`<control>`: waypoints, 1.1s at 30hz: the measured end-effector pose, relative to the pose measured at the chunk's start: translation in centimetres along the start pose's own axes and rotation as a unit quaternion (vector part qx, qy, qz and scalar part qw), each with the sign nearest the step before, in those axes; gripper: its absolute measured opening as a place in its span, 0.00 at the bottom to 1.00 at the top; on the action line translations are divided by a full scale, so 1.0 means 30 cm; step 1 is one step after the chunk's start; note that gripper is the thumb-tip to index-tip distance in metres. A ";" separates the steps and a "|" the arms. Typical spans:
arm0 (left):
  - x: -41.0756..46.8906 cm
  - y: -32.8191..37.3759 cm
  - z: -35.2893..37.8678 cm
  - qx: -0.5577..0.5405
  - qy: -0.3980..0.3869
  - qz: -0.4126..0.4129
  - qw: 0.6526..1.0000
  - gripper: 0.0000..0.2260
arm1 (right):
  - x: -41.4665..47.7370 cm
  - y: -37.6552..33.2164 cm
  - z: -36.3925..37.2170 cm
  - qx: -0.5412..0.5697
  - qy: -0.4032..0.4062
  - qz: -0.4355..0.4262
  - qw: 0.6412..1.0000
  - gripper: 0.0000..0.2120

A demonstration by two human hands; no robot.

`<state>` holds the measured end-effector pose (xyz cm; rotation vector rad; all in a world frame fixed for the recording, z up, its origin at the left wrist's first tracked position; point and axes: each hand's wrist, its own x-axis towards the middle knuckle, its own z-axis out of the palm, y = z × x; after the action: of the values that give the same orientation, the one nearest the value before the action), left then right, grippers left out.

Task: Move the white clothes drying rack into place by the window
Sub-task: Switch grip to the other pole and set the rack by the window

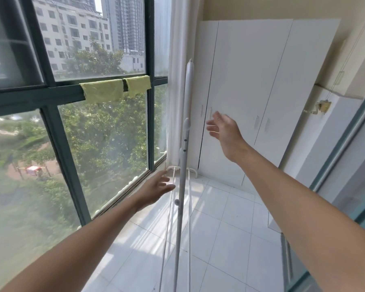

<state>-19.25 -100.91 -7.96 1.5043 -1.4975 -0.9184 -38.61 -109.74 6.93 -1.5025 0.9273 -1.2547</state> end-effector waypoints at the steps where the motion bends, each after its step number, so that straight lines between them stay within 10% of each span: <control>1: -0.024 -0.014 0.006 0.000 0.006 -0.007 1.000 0.27 | -0.027 0.038 -0.017 0.001 0.003 0.012 1.000 0.10; 11: -0.074 -0.033 0.108 0.023 0.065 -0.042 0.997 0.24 | -0.110 0.213 -0.115 0.009 -0.016 0.074 0.997 0.12; 22: 0.076 0.082 0.311 0.158 0.227 -0.072 0.958 0.19 | 0.095 -0.003 0.006 -0.024 -0.208 -0.031 0.977 0.25; 33: 0.142 0.050 0.247 0.211 0.282 -0.080 0.932 0.05 | 0.220 -0.049 0.177 0.027 -0.311 -0.081 0.947 0.09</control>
<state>-26.45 -105.49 -9.46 2.0108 -1.1899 -0.1985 -32.18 -114.56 9.94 -1.8023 0.3534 -0.8155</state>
